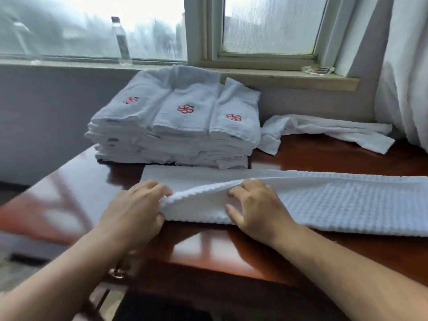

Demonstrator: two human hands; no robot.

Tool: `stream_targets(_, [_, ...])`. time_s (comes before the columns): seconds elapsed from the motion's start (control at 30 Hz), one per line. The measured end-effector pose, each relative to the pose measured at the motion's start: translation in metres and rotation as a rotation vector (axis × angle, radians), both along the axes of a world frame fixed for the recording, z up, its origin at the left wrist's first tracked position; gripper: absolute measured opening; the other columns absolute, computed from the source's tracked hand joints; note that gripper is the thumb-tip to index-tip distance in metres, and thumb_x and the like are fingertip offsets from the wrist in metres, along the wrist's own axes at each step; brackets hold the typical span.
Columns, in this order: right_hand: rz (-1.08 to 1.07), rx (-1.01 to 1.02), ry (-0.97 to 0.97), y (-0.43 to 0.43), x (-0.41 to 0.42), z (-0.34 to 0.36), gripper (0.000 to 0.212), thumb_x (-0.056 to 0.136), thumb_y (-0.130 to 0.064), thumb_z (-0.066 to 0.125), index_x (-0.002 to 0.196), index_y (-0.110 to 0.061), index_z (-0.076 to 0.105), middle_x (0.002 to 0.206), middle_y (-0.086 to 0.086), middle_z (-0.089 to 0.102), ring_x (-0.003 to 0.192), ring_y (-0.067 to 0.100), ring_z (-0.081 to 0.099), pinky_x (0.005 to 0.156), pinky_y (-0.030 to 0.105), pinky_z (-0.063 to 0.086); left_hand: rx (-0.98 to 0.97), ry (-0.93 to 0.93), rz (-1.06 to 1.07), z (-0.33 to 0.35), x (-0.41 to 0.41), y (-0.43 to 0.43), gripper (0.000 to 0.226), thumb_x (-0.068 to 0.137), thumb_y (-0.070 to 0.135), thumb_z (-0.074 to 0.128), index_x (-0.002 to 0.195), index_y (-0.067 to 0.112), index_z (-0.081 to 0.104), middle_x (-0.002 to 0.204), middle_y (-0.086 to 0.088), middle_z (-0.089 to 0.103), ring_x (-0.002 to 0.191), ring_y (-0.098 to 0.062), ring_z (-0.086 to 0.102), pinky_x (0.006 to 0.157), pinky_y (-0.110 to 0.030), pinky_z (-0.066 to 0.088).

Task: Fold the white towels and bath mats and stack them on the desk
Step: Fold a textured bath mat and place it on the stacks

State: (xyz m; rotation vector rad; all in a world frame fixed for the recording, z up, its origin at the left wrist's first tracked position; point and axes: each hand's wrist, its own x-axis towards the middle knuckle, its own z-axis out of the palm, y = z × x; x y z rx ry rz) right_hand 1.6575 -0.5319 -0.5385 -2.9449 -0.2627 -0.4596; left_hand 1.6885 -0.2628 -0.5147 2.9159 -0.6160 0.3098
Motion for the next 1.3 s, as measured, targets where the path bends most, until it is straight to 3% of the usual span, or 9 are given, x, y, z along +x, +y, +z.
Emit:
stream_targets(0.17, [0.060, 0.046, 0.008, 0.025, 0.007, 0.001, 0.044, 0.094, -0.041, 0.057, 0.133, -0.022, 0.059, 0.126, -0.001, 0.060, 0.121, 0.023, 0.052, 0.100, 0.039, 0.042, -0.380, -0.053, 0.116, 0.003, 0.026, 0.037, 0.008, 0.087, 0.025, 0.069, 0.090, 0.033, 0.069, 0.079, 0.016, 0.066, 0.079, -0.016, 0.061, 0.066, -0.031, 0.048])
stream_targets(0.33, [0.067, 0.076, 0.024, 0.030, 0.025, 0.000, 0.045, 0.093, -0.037, 0.058, 0.134, -0.019, 0.060, 0.122, 0.001, 0.054, 0.116, 0.024, 0.050, 0.101, 0.036, 0.041, -0.687, 0.096, 0.224, -0.007, 0.065, 0.029, 0.009, 0.095, 0.028, 0.063, 0.087, 0.032, 0.065, 0.079, 0.013, 0.067, 0.076, -0.003, 0.059, 0.060, -0.018, 0.038])
stream_targets(0.5, [0.060, 0.137, 0.059, 0.019, 0.047, -0.003, 0.037, 0.094, -0.036, 0.056, 0.126, -0.020, 0.066, 0.120, -0.002, 0.054, 0.115, 0.019, 0.047, 0.103, 0.032, 0.039, -0.661, 0.168, 0.343, -0.014, 0.093, 0.018, 0.008, 0.096, 0.035, 0.057, 0.094, 0.028, 0.058, 0.086, 0.007, 0.064, 0.082, -0.017, 0.060, 0.059, -0.026, 0.040])
stream_targets(0.63, [0.075, 0.174, 0.058, 0.010, 0.067, -0.001, 0.033, 0.095, -0.040, 0.058, 0.119, -0.021, 0.069, 0.120, -0.005, 0.059, 0.113, 0.017, 0.050, 0.101, 0.036, 0.042, -0.407, 0.085, 0.411, -0.023, 0.096, 0.020, 0.041, 0.090, 0.025, 0.061, 0.129, 0.021, 0.052, 0.121, -0.005, 0.055, 0.115, -0.029, 0.050, 0.091, -0.043, 0.046])
stream_targets(0.73, [0.067, 0.194, 0.053, 0.009, 0.080, 0.000, 0.030, 0.094, -0.040, 0.060, 0.116, -0.022, 0.070, 0.118, -0.006, 0.062, 0.113, 0.017, 0.052, 0.098, 0.033, 0.041, -0.336, -0.083, 0.222, -0.020, 0.090, 0.010, 0.043, 0.089, 0.022, 0.063, 0.131, 0.027, 0.058, 0.129, -0.004, 0.053, 0.122, -0.029, 0.044, 0.100, -0.046, 0.040])
stream_targets(0.8, [0.070, 0.209, 0.063, 0.010, 0.087, -0.003, 0.030, 0.095, -0.041, 0.060, 0.117, -0.023, 0.071, 0.118, -0.006, 0.062, 0.114, 0.016, 0.051, 0.100, 0.033, 0.041, -0.274, -0.027, 0.051, -0.019, 0.088, 0.000, 0.037, 0.094, 0.038, 0.055, 0.129, 0.036, 0.061, 0.137, 0.004, 0.053, 0.131, -0.022, 0.041, 0.107, -0.044, 0.034])
stream_targets(0.9, [0.077, 0.253, 0.032, 0.010, 0.088, -0.010, 0.029, 0.094, -0.043, 0.059, 0.113, -0.026, 0.072, 0.115, -0.010, 0.063, 0.113, 0.014, 0.052, 0.101, 0.036, 0.043, -0.134, 0.170, -0.032, -0.034, 0.083, -0.009, 0.061, 0.090, 0.064, 0.026, 0.146, 0.047, 0.042, 0.161, 0.012, 0.030, 0.150, -0.011, 0.019, 0.121, -0.040, 0.017])
stream_targets(1.07, [0.089, 0.372, 0.024, 0.006, 0.089, -0.014, 0.026, 0.089, -0.043, 0.058, 0.104, -0.029, 0.074, 0.106, -0.015, 0.065, 0.108, 0.008, 0.052, 0.097, 0.035, 0.045, -0.136, 0.157, 0.028, -0.047, 0.082, -0.007, 0.075, 0.083, 0.074, 0.009, 0.151, 0.051, 0.029, 0.165, 0.018, 0.018, 0.152, -0.006, 0.009, 0.119, -0.032, 0.008])
stream_targets(1.3, [0.129, 0.381, 0.005, 0.002, 0.090, -0.018, 0.018, 0.090, -0.032, 0.066, 0.105, -0.026, 0.075, 0.106, -0.015, 0.065, 0.110, 0.010, 0.053, 0.099, 0.036, 0.045, -0.284, 0.145, 0.242, -0.042, 0.080, -0.010, 0.055, 0.097, 0.056, 0.030, 0.147, 0.039, 0.044, 0.162, 0.014, 0.029, 0.147, -0.017, 0.024, 0.119, -0.039, 0.022])
